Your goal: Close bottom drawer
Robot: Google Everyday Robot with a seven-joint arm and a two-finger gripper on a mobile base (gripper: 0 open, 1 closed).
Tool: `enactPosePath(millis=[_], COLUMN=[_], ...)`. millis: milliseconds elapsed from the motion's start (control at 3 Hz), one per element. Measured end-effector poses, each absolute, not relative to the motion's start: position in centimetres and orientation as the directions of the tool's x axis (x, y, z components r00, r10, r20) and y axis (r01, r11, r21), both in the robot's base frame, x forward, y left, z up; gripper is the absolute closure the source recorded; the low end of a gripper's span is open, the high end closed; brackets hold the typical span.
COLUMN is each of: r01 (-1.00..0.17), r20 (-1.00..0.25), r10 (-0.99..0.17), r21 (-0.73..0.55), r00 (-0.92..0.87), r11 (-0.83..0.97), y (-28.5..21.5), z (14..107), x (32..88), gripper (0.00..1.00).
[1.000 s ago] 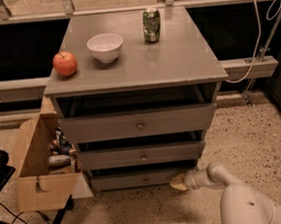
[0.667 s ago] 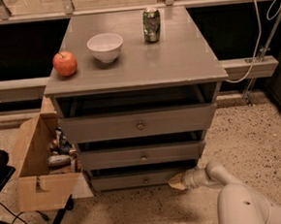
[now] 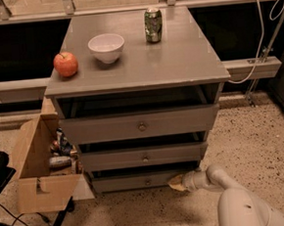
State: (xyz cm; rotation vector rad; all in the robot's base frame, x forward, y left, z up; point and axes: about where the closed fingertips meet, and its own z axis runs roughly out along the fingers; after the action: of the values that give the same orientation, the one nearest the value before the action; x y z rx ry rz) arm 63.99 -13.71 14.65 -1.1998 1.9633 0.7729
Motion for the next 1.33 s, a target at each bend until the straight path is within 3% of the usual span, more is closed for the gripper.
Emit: enactPosePath(millis=[667, 1333], r01=[-0.906, -0.932], r20=[-0.819, -0.780], r10=[-0.483, -0.513], r21=[0.103, 0.271], r00=[-0.311, -0.360], r11=[0.410, 0.242], y=[-13.5, -11.5], z=[15.3, 14.8], x=[66.4, 54.7], gripper=[1.00, 1.00])
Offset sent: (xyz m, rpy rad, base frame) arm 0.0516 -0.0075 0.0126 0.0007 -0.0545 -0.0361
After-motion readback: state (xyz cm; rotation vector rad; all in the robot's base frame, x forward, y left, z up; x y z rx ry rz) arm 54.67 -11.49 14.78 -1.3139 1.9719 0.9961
